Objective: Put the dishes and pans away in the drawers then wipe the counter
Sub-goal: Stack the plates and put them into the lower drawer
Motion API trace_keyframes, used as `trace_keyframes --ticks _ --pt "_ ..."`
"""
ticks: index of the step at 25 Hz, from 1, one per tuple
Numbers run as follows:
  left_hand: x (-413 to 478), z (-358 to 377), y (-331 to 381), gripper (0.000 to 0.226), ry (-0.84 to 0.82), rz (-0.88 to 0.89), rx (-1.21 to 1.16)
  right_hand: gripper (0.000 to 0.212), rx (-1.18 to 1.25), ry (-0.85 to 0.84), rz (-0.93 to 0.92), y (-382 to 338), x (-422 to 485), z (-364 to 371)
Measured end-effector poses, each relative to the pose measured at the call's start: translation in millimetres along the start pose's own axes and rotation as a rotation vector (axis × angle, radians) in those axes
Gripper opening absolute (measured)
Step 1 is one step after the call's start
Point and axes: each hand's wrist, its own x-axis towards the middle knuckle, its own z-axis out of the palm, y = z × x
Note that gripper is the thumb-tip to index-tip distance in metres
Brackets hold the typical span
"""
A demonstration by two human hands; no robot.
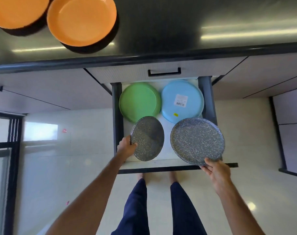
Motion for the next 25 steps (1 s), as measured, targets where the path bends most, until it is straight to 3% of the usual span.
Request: trace_keyframes --ticks 3,7,11,14,19,25 --pt "54 -11 -29 0.043 -0.132 0.069 0.202 0.030 -0.052 0.090 -0.100 4 23 11" --pt "85 -32 -30 0.061 -0.186 0.192 0.360 0.027 -0.097 0.106 -0.212 2 50 30" --pt "92 -17 -17 0.089 -0.011 0.224 0.593 0.028 -0.200 0.028 -0.232 15 70 58" --pt "97 -6 -4 0.081 0.072 0.285 0.748 0.029 -0.251 -0.014 -0.233 19 79 70" --pt "115 1 -11 0.039 0.104 0.146 0.690 0.030 -0.299 -0.054 -0.222 26 89 73" --pt "116 0 -15 0.036 0.201 0.198 0.608 0.024 -0.373 -0.174 -0.226 37 93 84"
